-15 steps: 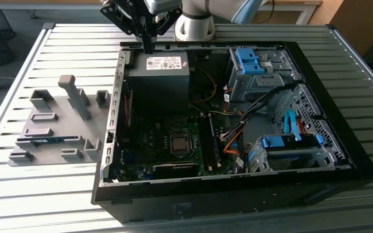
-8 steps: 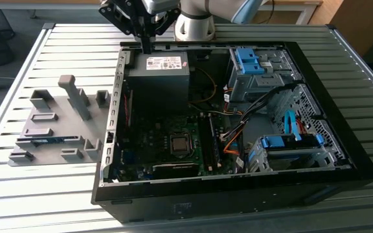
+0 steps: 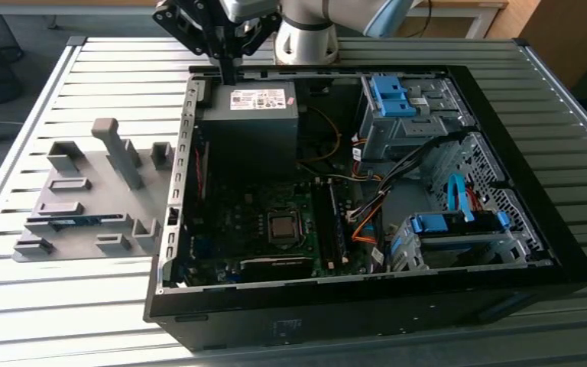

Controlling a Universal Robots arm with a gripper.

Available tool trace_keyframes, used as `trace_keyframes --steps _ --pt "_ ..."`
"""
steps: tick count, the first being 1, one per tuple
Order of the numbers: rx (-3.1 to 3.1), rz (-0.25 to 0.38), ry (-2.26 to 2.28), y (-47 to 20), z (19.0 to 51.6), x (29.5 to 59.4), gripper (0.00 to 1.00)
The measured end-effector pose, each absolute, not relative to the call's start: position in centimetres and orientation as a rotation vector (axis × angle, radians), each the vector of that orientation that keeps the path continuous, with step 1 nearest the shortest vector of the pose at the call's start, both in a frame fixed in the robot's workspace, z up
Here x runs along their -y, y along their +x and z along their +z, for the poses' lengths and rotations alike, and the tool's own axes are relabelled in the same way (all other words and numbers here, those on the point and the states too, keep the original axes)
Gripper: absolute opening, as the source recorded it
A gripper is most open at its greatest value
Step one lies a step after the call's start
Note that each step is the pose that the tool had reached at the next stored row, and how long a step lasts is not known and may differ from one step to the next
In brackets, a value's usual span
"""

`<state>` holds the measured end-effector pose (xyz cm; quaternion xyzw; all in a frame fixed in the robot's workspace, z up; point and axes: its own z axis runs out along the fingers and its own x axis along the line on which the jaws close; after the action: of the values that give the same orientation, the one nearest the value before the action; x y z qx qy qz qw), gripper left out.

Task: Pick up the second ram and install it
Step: 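Reach for the second ram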

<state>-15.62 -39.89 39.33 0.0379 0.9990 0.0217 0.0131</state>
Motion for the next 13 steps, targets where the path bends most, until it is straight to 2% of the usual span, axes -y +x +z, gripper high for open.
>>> trace_keyframes --steps 13 --pt "-3.113 0.068 0.118 -16.05 39.33 39.89 0.11"
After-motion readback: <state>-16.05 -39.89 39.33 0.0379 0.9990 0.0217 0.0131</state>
